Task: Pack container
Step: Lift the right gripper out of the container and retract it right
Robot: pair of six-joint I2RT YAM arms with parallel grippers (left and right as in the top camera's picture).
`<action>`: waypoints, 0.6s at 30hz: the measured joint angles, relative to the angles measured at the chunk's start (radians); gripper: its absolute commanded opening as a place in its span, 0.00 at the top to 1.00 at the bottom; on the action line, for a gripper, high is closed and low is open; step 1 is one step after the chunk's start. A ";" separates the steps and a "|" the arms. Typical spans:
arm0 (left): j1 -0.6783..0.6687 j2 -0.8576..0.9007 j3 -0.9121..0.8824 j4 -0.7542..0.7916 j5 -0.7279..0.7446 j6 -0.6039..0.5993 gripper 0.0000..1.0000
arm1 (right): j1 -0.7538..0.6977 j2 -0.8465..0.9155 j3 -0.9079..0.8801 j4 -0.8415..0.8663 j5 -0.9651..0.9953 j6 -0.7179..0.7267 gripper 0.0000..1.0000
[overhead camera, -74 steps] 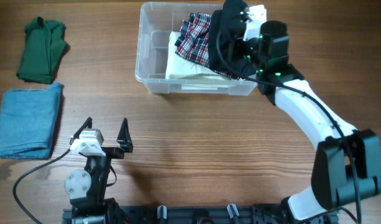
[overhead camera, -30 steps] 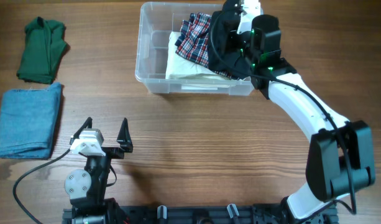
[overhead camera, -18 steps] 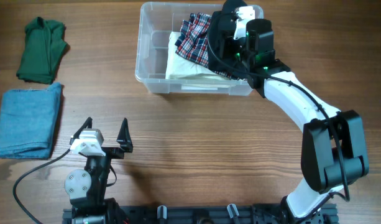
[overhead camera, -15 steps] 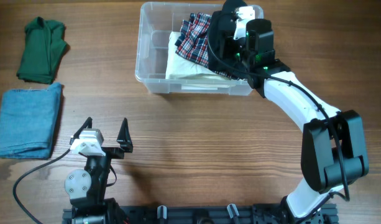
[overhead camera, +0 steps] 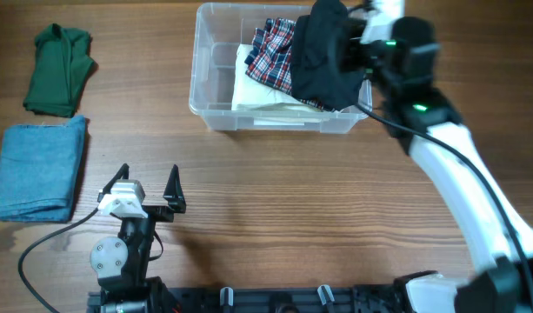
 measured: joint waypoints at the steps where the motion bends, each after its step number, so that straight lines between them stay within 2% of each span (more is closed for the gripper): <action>1: 0.000 0.000 0.000 0.000 0.000 0.000 0.00 | -0.024 -0.027 0.001 -0.037 0.002 0.001 0.45; 4: 0.000 0.000 0.000 0.000 0.000 0.000 0.00 | -0.103 -0.058 0.003 -0.135 0.005 0.031 0.16; 7: 0.000 0.000 0.000 0.000 0.000 0.000 0.00 | -0.186 -0.056 0.002 -0.245 0.008 0.075 0.01; 18: 0.000 0.000 0.000 0.000 0.000 0.000 0.00 | -0.373 -0.053 0.001 -0.441 0.064 0.138 0.00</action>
